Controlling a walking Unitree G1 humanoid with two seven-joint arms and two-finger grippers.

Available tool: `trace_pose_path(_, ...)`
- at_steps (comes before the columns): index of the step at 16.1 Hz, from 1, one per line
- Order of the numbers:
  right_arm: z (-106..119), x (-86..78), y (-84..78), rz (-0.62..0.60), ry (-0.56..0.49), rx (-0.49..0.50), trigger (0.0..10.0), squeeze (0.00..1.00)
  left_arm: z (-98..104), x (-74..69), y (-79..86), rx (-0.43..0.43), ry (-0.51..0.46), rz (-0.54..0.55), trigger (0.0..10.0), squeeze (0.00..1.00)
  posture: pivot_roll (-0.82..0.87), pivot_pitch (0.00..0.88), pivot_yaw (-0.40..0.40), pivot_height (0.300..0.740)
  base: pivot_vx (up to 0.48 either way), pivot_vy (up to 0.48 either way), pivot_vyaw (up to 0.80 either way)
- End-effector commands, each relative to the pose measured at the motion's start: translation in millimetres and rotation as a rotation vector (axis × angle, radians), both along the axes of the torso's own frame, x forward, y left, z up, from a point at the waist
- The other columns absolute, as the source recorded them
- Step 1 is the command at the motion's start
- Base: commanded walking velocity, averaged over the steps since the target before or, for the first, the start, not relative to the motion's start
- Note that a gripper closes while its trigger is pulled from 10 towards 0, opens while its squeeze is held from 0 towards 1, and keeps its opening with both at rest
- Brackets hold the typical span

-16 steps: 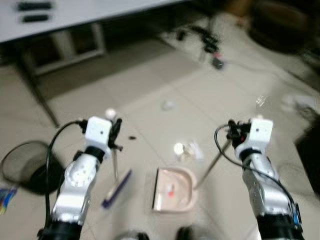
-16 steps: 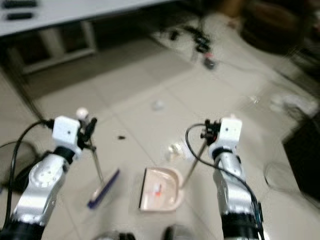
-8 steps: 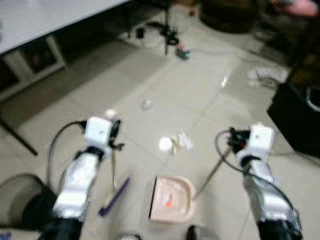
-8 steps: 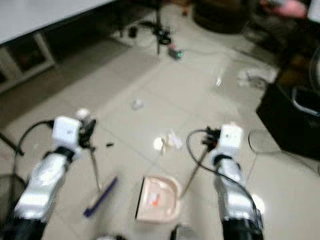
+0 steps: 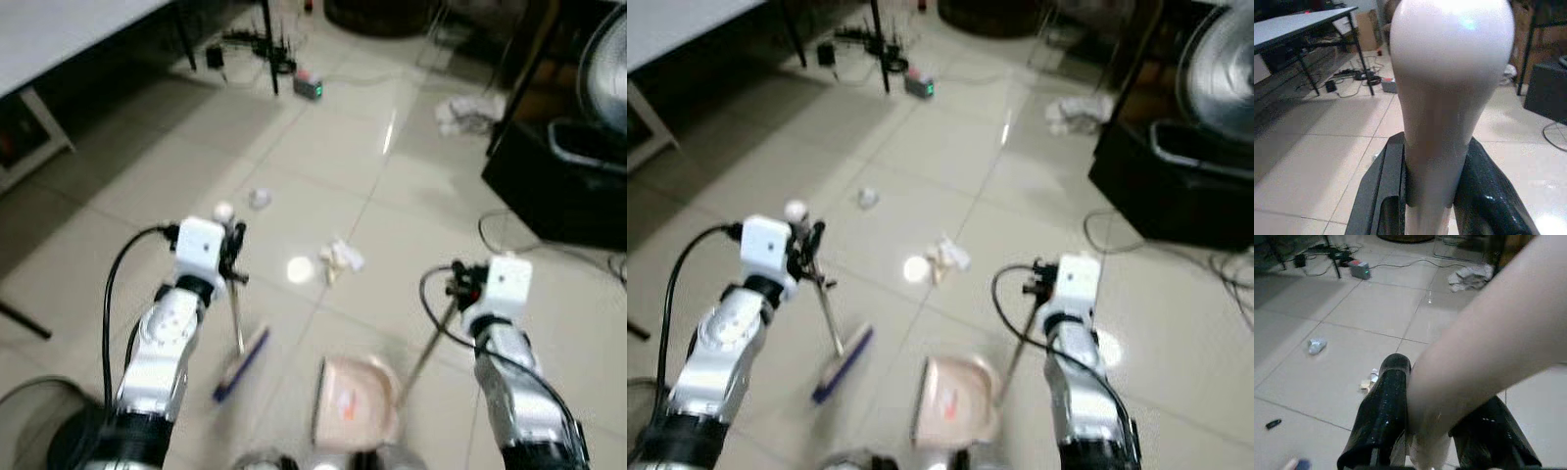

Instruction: Sweep floor

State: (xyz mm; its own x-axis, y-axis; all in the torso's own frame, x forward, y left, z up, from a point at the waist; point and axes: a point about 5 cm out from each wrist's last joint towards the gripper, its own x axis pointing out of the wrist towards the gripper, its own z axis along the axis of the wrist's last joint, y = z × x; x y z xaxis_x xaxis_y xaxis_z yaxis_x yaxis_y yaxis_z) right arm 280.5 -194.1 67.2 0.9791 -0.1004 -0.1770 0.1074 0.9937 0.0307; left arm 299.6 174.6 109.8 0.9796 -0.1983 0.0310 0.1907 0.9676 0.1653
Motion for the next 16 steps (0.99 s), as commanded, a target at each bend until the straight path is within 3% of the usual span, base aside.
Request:
trace_pose_path(1,6,4.9,-1.8,0.01,-0.015,-0.02,10.0,0.0,0,-3.9,4.0,-0.044,-0.005,0.038,10.0,0.0,0.01,0.129,0.031,0.74,0.0,0.0,0.0)
trace_pose_path(4,8,14.1,0.3,0.045,-0.015,-0.078,10.0,0.0,1,-11.9,9.6,-0.081,-0.046,0.08,10.0,0.0,0.03,0.133,0.011,0.74,0.0,0.0,0.0)
trace_pose_path(8,14,23.9,6.3,0.058,-0.038,-0.046,10.0,0.0,7,-13.6,12.7,-0.07,-0.084,0.073,10.0,0.0,0.04,0.141,0.005,0.74,0.0,0.0,0.0)
trace_pose_path(13,6,24.4,-1.4,0.008,-0.027,-0.003,10.0,0.0,16,-9.1,17.3,-0.024,-0.106,0.044,10.0,0.0,0.06,0.135,0.024,0.74,0.318,0.0,-0.35)
trace_pose_path(16,6,23.5,2.1,0.045,-0.038,-0.016,10.0,0.0,17,-8.4,22.2,-0.004,-0.11,0.051,10.0,0.0,0.06,0.136,0.026,0.74,0.361,0.0,0.0)
